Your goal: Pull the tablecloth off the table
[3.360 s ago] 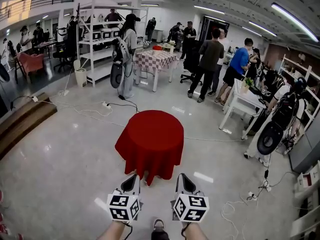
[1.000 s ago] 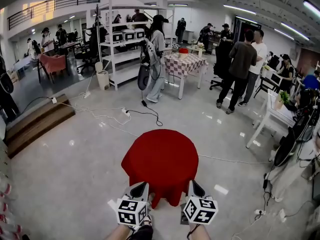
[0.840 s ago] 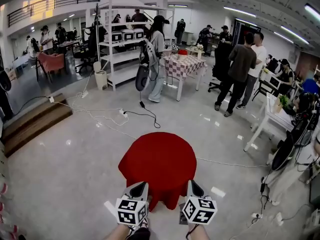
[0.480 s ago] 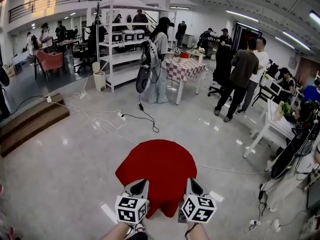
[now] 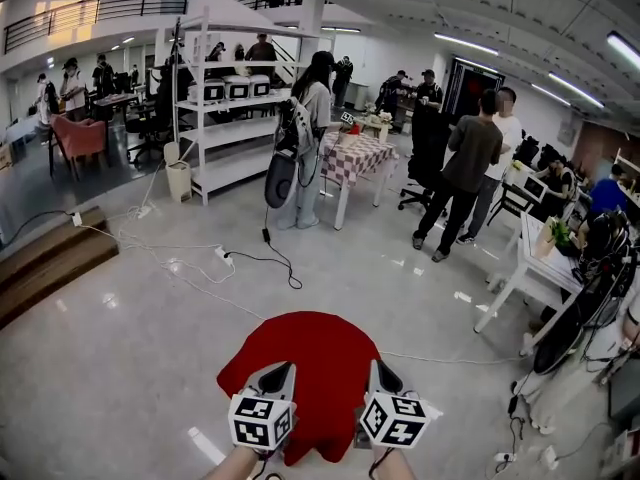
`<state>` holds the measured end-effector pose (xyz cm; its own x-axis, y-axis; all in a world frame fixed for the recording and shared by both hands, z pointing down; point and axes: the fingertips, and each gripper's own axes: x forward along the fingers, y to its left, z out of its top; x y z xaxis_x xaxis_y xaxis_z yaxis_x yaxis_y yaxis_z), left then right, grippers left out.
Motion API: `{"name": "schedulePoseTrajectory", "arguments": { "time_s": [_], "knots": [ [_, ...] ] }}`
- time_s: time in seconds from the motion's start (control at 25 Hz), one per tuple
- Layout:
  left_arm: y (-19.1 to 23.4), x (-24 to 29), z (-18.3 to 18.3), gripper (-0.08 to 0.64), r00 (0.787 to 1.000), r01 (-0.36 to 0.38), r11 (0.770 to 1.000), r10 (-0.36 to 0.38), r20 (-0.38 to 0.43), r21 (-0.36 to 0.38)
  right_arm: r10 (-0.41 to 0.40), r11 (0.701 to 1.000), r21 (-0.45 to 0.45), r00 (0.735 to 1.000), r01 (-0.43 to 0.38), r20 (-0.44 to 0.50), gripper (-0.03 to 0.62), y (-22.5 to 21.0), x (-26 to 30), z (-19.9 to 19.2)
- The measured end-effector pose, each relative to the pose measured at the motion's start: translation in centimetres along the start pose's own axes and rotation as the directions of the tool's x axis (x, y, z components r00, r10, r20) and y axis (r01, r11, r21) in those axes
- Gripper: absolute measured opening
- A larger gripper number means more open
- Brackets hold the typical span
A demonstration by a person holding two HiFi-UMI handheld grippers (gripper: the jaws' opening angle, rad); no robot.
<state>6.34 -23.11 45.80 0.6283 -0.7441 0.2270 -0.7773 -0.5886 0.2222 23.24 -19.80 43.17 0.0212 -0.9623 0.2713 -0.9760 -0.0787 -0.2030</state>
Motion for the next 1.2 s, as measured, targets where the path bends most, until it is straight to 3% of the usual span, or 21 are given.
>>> {"name": "schedulePoseTrajectory", "arguments": {
  "time_s": [0.4, 0.72, 1.2],
  "knots": [
    [2.4, 4.7, 2.1, 0.015, 0.998, 0.055, 0.998, -0.055, 0.011, 0.018, -0.035, 0.999, 0.007, 0.999, 0.035, 0.023, 0.025, -0.3, 4.6, 1.6],
    [3.4, 6.5, 1.3, 0.015, 0.998, 0.061, 0.998, -0.061, -0.016, -0.011, -0.051, 0.999, 0.012, 0.998, 0.052, -0.034, 0.025, -0.8, 6.0, -0.1],
    [2.5, 5.8, -0.6, 0.015, 0.998, -0.057, 0.998, 0.055, -0.040, -0.027, 0.062, 0.998, 0.006, 0.995, -0.062, -0.084, 0.025, -1.8, 7.9, -0.1]
  ]
}}
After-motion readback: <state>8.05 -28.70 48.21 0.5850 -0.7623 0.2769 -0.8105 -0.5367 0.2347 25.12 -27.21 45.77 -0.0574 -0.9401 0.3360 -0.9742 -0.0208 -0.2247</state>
